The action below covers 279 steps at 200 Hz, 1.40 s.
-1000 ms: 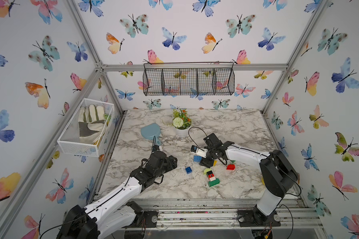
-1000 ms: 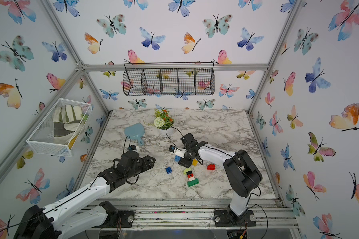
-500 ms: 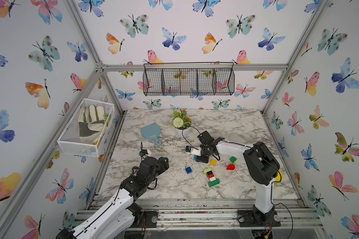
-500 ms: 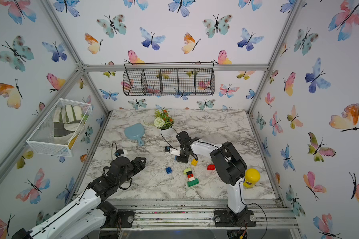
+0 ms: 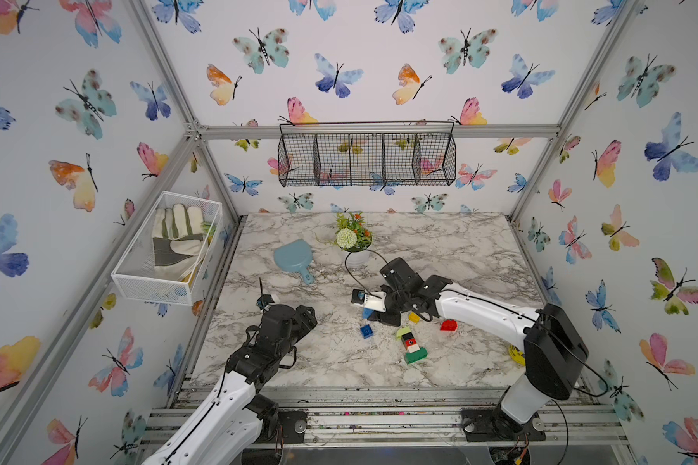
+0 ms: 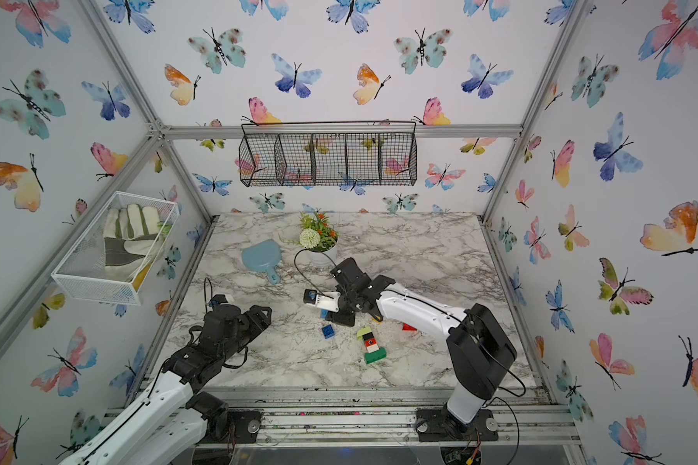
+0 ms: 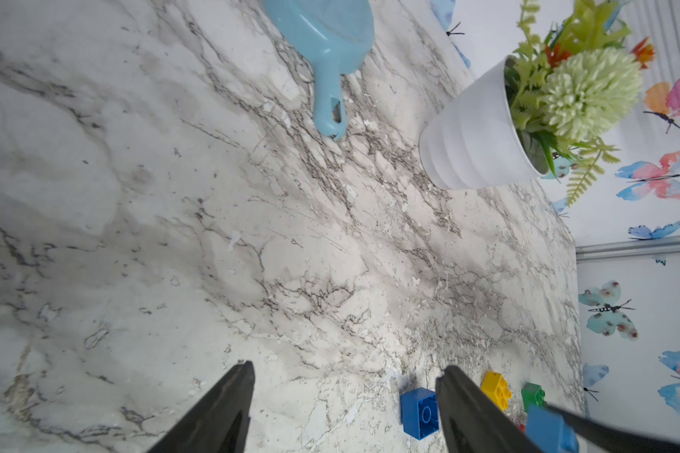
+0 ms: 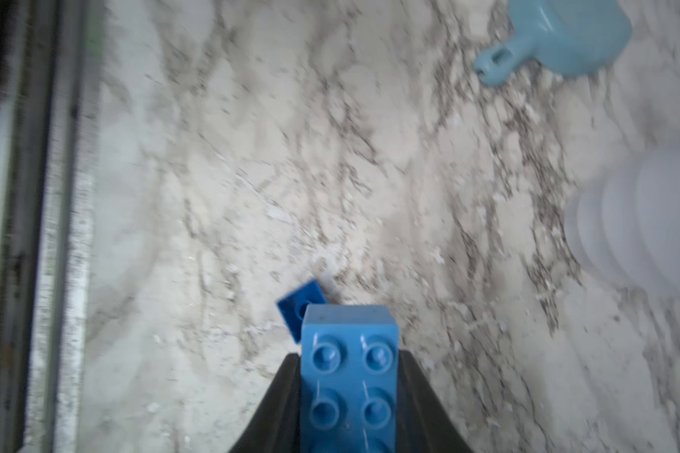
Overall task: Assemble the number 1 with lego
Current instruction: Place the lego brick at the center of the board, then pick up the lego brick from the center of the board.
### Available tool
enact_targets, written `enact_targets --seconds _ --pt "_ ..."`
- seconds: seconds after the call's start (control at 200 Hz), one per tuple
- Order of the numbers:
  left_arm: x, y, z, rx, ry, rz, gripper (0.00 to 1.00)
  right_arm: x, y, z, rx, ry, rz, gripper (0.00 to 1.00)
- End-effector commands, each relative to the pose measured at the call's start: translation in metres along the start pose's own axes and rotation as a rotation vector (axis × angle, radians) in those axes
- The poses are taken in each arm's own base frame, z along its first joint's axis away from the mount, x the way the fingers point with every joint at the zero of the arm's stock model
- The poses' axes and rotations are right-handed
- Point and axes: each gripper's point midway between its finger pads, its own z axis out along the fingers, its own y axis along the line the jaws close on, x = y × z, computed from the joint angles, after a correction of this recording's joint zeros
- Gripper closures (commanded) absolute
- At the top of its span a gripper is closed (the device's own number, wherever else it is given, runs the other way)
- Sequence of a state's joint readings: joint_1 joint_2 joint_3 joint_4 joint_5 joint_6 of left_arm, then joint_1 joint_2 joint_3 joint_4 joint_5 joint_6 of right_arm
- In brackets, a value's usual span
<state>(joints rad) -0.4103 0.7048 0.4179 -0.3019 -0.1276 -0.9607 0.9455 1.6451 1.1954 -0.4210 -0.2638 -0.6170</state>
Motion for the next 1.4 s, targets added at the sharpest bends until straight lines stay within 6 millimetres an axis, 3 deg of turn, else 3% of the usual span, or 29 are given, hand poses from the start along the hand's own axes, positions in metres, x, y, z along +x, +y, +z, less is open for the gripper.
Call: enact_targets --seconds 0.0,0.18,0.425,0.496,0.551,0.656,0.776,0.886,0.951,1.066,1.161,1.231,1.392 --pt "0.015 0.027 0.003 -0.059 0.070 -0.068 0.22 0.005 0.056 0.024 -0.122 0.055 0.034 0.83" --pt "0.019 0.046 0.001 -0.092 0.086 -0.126 0.24 -0.004 0.073 0.054 -0.162 0.058 0.005 0.81" --pt "0.021 0.049 -0.004 -0.091 0.080 -0.143 0.24 0.015 0.072 0.092 -0.197 0.153 -0.046 0.79" --pt "0.021 0.049 -0.006 -0.092 0.077 -0.142 0.24 0.018 0.071 0.097 -0.194 0.173 -0.042 0.74" --pt "0.020 0.049 -0.006 -0.090 0.077 -0.142 0.24 0.019 0.068 0.099 -0.184 0.185 -0.030 0.64" --pt "0.021 0.048 -0.005 -0.088 0.079 -0.144 0.24 0.016 0.065 0.097 -0.165 0.184 0.008 0.45" --pt "0.019 0.046 -0.003 -0.085 0.078 -0.140 0.24 -0.009 0.063 0.078 -0.149 0.085 0.053 0.29" --pt "0.018 0.045 -0.002 -0.087 0.076 -0.124 0.24 -0.030 0.051 0.052 -0.081 -0.017 0.141 0.26" --pt "0.017 0.044 -0.001 -0.082 0.078 -0.118 0.24 -0.033 0.035 0.040 0.008 -0.047 0.252 0.25" --pt "0.018 0.042 0.001 -0.073 0.085 -0.112 0.24 -0.008 0.003 0.028 0.240 0.001 0.575 0.30" --pt "0.019 0.041 0.002 -0.068 0.091 -0.110 0.24 0.024 0.004 0.027 0.312 0.149 0.787 0.30" --pt "0.020 0.040 0.002 -0.066 0.097 -0.107 0.24 0.042 0.010 0.031 0.321 0.263 0.846 0.29" --pt "0.023 0.039 0.003 -0.052 0.111 -0.106 0.24 0.049 0.008 0.043 0.300 0.327 0.875 0.25"
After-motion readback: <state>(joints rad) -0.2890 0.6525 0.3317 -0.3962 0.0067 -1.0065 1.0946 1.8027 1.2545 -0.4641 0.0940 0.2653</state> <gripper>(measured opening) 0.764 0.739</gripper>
